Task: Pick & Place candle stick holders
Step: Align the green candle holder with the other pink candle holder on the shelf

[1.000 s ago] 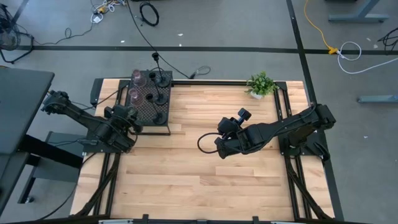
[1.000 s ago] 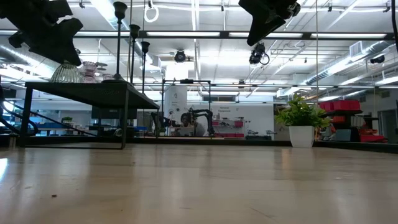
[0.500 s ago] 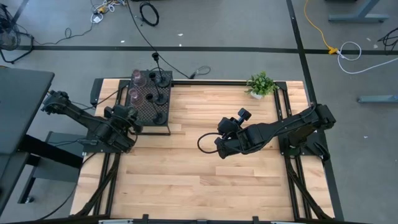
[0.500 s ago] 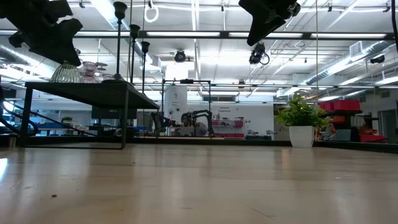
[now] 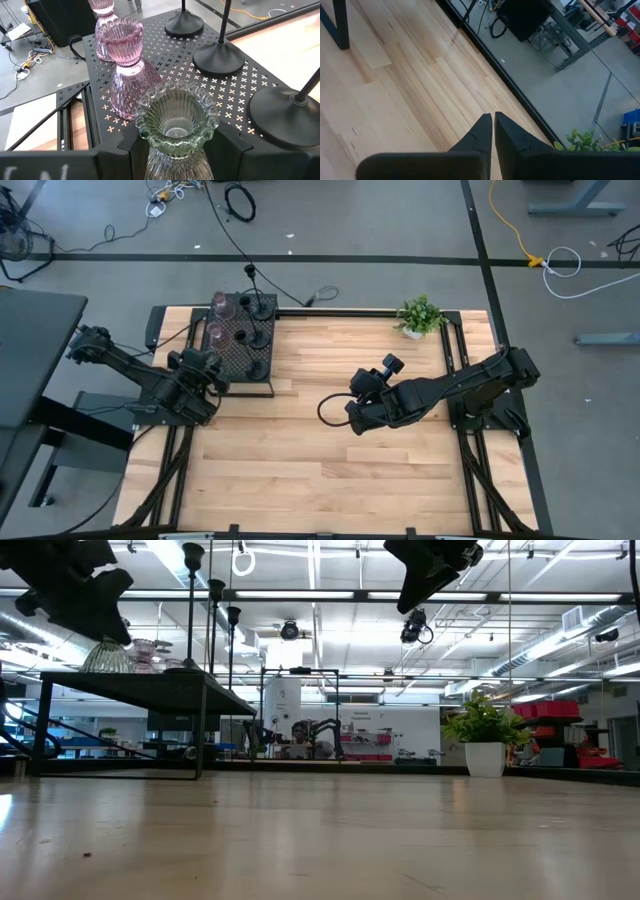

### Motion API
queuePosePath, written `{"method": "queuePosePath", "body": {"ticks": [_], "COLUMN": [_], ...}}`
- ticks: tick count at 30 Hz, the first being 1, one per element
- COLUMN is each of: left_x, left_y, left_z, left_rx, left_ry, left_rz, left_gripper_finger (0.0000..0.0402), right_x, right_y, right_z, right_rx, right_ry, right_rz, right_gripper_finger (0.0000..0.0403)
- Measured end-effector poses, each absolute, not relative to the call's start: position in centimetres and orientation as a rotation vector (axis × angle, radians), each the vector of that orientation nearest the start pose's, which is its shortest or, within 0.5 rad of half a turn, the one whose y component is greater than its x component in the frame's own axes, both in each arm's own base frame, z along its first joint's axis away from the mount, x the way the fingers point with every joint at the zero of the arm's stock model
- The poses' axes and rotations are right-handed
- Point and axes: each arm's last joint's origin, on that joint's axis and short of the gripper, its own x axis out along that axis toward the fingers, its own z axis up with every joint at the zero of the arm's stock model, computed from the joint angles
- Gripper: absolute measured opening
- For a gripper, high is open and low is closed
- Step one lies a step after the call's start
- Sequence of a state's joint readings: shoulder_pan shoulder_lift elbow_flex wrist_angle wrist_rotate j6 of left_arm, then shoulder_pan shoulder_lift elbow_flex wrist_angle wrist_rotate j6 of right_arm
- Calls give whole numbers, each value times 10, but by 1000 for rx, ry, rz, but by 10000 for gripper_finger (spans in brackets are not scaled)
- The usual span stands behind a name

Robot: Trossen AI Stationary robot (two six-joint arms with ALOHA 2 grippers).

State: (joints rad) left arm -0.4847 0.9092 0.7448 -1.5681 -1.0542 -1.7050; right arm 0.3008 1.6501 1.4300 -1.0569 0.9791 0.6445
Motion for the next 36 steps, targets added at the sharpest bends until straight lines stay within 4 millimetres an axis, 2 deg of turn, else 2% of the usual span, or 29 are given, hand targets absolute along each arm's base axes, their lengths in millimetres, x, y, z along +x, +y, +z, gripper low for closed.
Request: {"method": "queuePosePath", "body": {"ticks": [17,29,36], "left_x": [97,101,100], "left_y": [-22,-24,-24], "left_z": [251,277,266], "left_rx": [-246,-215,-229], "left_ry": [454,443,478], "left_rz": [1137,1082,1098], "left_gripper_finger": [167,167,167], "right_x": [310,310,310], "right_y": [71,71,71], "right_z": [291,291,291], "right_rx": [-207,-206,-204], "right_ry": [782,782,783], "right_rz": [-858,-858,-857], "right_gripper_finger": [22,22,22]}}
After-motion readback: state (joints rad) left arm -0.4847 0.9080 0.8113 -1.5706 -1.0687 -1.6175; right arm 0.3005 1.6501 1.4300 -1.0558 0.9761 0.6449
